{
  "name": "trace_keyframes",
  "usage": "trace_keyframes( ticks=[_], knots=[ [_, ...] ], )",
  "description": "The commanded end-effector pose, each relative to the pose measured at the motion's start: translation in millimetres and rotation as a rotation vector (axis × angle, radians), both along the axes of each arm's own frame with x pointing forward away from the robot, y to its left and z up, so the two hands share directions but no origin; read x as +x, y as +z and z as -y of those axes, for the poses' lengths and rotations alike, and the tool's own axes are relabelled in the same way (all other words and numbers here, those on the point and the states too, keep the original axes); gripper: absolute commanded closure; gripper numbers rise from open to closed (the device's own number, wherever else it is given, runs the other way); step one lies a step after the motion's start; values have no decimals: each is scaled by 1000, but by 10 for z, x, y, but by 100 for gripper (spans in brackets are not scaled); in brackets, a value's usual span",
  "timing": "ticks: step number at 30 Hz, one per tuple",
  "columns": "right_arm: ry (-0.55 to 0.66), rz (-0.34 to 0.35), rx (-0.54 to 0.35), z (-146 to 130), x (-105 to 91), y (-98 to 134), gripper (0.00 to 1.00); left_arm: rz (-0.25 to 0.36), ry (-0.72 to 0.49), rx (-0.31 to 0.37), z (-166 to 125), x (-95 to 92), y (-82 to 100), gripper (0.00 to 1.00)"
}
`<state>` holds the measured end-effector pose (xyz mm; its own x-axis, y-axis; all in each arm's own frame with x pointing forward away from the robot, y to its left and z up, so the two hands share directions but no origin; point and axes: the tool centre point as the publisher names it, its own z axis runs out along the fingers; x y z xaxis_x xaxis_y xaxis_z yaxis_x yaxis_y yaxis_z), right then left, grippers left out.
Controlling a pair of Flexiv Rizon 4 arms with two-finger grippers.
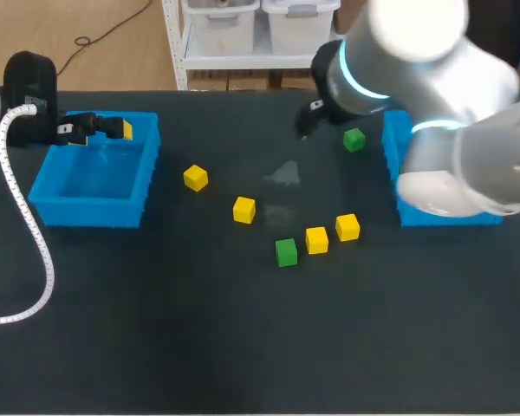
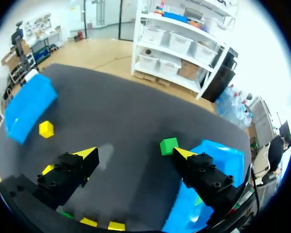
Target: Put the green cubes in the right bin and the yellow cubes in the left bin.
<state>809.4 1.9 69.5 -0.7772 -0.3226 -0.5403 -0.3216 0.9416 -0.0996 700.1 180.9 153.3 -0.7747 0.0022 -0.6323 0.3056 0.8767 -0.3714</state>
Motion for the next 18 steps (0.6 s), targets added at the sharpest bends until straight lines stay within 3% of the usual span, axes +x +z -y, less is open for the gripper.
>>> trace_keyframes(
  ticks=[1, 18],
  knots=[
    [-54, 6, -71, -120, 171, -262, 0, 7, -7, -11, -24, 2, -23, 0],
    [-107, -19, -172, 130, 404, -427, 0, 7, -7, -11, -24, 2, -23, 0]
  ],
)
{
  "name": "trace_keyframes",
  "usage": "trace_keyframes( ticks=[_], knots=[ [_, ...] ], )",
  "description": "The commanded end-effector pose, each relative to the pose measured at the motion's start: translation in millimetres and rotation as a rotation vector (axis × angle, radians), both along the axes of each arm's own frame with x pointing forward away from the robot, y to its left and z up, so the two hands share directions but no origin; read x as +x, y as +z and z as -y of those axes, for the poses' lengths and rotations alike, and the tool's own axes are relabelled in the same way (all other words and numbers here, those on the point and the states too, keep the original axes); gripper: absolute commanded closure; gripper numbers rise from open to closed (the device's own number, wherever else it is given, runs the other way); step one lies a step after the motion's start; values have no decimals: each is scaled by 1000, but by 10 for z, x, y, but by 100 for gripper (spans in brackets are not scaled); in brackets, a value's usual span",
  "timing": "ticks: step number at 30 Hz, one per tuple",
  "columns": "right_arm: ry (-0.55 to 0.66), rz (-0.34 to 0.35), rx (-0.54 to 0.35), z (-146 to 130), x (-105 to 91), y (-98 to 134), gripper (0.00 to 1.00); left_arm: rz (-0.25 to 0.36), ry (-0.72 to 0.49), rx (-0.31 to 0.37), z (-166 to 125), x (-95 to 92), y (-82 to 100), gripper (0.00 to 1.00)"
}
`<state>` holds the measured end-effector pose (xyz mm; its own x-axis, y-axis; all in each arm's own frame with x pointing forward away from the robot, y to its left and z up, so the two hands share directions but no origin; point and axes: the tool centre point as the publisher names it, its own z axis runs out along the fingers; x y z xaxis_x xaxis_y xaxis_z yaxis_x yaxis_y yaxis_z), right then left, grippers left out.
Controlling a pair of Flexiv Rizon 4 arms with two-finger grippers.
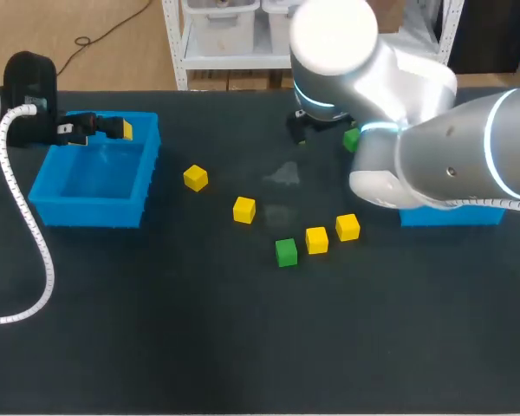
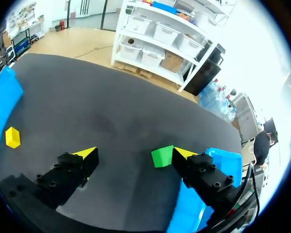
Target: Put the green cubes in the right bin and the yellow cubes in the left bin.
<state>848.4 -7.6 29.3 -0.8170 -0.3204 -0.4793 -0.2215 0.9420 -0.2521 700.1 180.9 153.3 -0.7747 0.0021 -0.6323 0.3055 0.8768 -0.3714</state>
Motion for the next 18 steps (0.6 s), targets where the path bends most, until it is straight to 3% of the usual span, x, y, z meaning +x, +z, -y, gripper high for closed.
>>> trace_keyframes(
  ticks=[1, 18],
  knots=[
    [2, -10, -21, 59, 5, -37, 0, 7, -7, -11, -24, 2, -23, 0],
    [56, -94, -132, 342, 97, -104, 0, 7, -7, -11, -24, 2, -23, 0]
  ],
)
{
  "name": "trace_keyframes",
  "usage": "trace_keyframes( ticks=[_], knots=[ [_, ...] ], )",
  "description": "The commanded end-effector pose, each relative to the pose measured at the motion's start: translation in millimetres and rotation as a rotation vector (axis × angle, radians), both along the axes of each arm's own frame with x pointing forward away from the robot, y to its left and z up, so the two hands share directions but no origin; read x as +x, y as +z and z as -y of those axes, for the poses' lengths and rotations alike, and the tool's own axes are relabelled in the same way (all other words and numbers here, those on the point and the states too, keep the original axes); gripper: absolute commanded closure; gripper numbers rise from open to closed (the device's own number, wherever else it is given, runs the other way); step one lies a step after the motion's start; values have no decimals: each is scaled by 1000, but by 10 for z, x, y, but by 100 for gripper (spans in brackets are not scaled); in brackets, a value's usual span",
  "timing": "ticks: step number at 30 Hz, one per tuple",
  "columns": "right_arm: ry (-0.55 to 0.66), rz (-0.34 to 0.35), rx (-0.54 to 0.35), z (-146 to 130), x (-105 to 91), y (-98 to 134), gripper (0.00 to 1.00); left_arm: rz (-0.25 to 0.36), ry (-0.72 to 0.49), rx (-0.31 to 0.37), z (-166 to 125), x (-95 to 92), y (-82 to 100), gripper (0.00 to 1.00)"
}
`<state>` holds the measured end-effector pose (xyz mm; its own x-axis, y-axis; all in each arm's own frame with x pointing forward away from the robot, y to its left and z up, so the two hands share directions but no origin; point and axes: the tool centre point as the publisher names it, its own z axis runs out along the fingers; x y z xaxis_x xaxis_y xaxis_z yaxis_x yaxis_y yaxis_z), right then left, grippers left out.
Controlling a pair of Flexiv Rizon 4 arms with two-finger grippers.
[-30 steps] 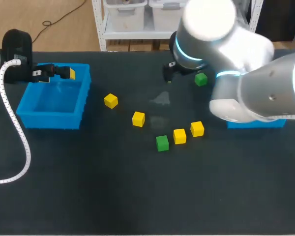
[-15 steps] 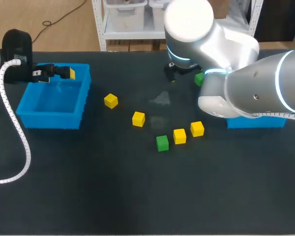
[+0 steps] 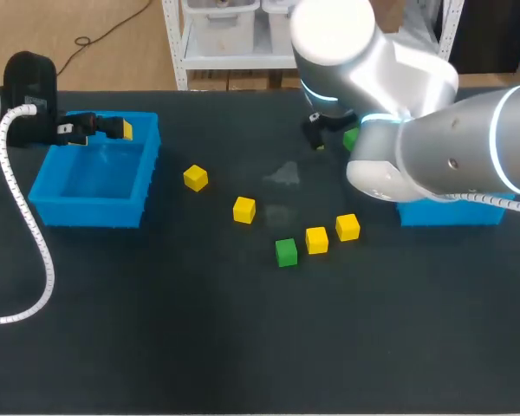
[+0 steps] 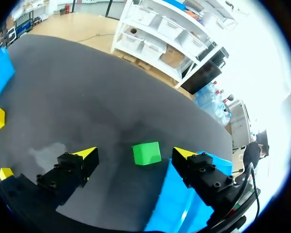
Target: Put the green cubes in the right bin and the yellow cubes in the left bin.
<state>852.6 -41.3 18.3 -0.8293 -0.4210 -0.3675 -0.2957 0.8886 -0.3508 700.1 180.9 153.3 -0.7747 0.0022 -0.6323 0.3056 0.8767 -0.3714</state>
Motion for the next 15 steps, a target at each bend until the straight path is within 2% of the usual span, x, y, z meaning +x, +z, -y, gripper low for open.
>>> trace_keyframes(
  ticks=[1, 15],
  knots=[
    [1, -22, -4, 10, 58, 4, 0, 7, -7, -11, -24, 2, -23, 0],
    [-9, -69, -8, 34, 164, -151, 0, 7, -7, -11, -24, 2, -23, 0]
  ],
)
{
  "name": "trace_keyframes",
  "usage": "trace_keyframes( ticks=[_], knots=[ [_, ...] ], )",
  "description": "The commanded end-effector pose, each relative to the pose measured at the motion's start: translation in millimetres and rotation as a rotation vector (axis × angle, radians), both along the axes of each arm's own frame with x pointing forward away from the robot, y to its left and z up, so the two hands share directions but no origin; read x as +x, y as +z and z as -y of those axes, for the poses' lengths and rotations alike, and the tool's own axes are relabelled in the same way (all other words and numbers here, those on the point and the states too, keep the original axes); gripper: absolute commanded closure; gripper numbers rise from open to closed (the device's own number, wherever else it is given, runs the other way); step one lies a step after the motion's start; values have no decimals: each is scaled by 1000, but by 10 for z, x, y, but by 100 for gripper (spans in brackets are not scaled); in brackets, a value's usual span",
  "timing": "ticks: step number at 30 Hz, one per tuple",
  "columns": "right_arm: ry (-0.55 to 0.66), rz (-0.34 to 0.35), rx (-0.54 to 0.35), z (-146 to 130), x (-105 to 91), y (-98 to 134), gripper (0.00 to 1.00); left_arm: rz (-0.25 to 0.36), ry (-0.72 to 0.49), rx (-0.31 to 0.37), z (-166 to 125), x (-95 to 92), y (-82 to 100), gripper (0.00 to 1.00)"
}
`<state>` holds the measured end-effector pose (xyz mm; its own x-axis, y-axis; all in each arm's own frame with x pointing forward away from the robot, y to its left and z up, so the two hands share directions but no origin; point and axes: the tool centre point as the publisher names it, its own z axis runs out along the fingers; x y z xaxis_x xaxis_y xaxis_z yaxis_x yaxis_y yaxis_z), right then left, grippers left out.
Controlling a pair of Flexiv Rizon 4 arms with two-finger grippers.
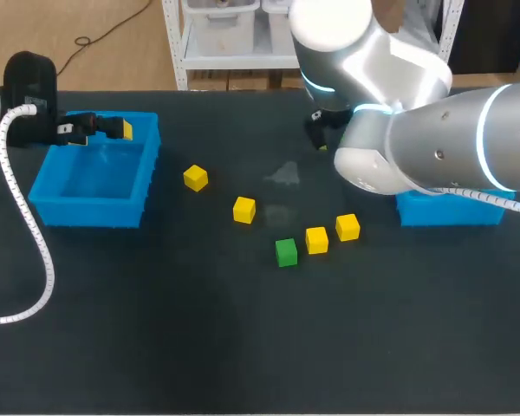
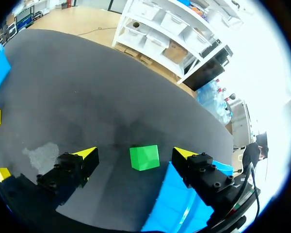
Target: Put the green cubes in the right bin and the yellow cubes in the left bin.
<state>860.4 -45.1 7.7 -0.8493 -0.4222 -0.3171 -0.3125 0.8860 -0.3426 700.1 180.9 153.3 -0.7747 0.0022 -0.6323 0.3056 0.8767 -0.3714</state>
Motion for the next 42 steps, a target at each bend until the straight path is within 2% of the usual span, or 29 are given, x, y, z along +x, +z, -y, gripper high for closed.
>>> trace_keyframes(
  ticks=[1, 13, 38, 39, 40, 41, 42],
  knots=[
    [-12, -19, 6, 7, 98, -60, 0, 7, -7, -11, -24, 2, -23, 0],
    [-62, -84, 0, 163, 228, -226, 0, 7, -7, -11, -24, 2, -23, 0],
    [-43, -116, 39, 59, 171, -336, 0, 7, -7, -11, -24, 2, -23, 0],
    [-42, -117, 41, 57, 170, -340, 22, 7, -7, -11, -24, 2, -23, 0],
    [-41, -116, 43, 53, 168, -344, 51, 7, -7, -11, -24, 2, -23, 0],
    [-41, -114, 45, 50, 166, -347, 60, 7, -7, -11, -24, 2, -23, 0],
    [-40, -114, 46, 45, 167, -351, 85, 7, -7, -11, -24, 2, -23, 0]
  ],
)
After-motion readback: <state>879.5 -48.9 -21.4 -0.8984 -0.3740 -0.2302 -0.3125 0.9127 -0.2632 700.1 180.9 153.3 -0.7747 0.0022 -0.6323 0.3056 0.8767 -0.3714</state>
